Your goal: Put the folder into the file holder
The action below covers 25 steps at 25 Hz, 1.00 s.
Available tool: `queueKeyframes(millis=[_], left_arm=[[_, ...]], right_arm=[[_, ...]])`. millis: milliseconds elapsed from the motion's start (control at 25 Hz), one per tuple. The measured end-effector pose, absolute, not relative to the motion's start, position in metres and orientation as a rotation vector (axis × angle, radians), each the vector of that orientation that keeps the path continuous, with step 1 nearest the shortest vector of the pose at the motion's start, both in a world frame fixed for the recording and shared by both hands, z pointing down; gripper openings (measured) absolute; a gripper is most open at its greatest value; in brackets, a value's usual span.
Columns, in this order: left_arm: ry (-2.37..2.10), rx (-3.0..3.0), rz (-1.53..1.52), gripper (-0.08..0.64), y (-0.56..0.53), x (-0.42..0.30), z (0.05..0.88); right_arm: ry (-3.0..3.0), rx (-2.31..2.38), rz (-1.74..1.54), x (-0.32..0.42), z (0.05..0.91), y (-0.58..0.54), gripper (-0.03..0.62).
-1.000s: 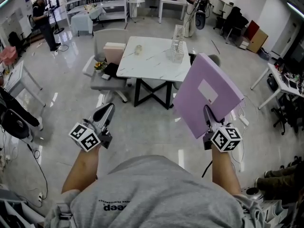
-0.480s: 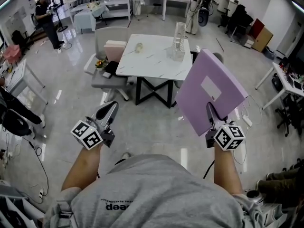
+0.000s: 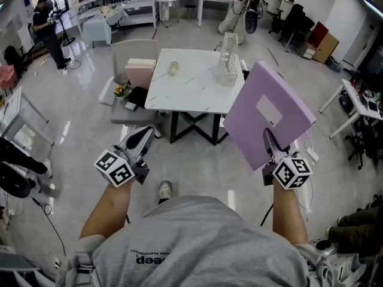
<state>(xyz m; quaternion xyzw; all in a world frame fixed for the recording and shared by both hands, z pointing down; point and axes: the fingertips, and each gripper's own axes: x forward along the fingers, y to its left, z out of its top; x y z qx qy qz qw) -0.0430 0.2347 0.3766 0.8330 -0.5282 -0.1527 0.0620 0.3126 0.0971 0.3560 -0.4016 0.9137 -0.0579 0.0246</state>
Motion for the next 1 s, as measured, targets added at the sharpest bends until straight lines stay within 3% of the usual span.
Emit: queueKeyframes(millis=[560,1000], left_arm=[[-1.404,2.590,-0.418,0.060,0.046,-0.226,0.366],[-1.343,2.613,-0.380,0.060,-0.043,-0.268,0.380]], right_arm=[[2.759,-1.366,-0.185,0.123,0.343,-0.053,0.135],[2.760,-1.390,-0.165,0.078,0.344,-0.140,0.134]])
